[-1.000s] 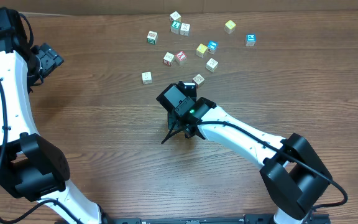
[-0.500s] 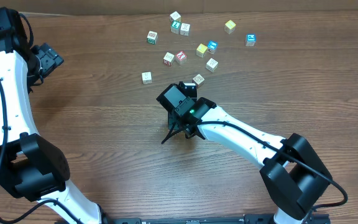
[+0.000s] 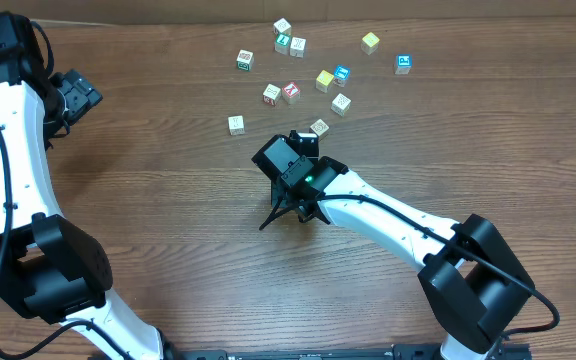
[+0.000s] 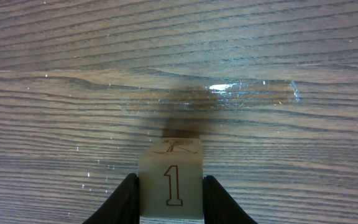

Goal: Form a tower
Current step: 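Lower the '1' block onto the blue 'D' block with the right gripper, then open the right gripper and retract it toward the far blocks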

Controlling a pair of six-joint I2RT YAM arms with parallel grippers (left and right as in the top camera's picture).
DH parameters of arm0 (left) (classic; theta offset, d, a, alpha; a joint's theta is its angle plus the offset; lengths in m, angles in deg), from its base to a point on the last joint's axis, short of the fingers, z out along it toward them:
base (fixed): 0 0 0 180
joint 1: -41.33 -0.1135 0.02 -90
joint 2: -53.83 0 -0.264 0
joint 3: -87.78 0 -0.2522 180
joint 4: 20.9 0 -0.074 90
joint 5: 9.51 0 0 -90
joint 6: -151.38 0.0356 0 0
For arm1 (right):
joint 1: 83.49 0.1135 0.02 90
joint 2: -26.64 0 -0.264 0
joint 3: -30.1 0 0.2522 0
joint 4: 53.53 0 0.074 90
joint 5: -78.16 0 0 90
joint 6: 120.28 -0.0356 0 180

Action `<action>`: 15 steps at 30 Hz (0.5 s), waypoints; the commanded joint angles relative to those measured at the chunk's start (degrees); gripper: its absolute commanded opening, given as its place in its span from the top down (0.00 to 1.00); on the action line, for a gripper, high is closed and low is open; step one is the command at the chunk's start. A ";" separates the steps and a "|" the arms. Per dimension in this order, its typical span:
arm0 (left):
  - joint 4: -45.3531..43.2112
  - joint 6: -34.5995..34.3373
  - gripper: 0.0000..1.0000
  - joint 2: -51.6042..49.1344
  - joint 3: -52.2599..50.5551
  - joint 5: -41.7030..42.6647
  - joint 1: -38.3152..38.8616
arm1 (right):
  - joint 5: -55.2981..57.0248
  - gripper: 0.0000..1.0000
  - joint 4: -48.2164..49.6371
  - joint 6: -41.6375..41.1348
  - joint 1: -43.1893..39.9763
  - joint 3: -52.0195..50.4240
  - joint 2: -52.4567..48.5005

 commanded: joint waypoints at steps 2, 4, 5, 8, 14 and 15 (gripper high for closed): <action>-0.07 0.28 0.00 0.13 0.04 -0.31 0.15 | 0.76 0.72 0.02 -0.46 0.17 -0.68 0.04; -0.07 0.28 0.00 0.13 0.04 -0.31 0.17 | 0.76 0.72 0.02 -0.48 0.17 -0.68 0.04; -0.07 0.28 0.00 0.13 0.04 -0.31 0.17 | 0.74 0.72 0.02 -0.48 0.17 -0.68 0.04; -0.07 0.28 0.00 0.13 0.04 -0.31 0.17 | 0.66 0.71 0.04 -0.48 0.17 -0.68 0.04; -0.07 0.28 0.01 0.13 0.04 -0.31 0.15 | 0.55 0.55 0.20 -0.46 0.17 -0.68 0.04; -0.07 0.28 0.00 0.13 0.04 -0.31 0.15 | 0.55 0.52 0.26 -0.46 0.17 -0.68 0.04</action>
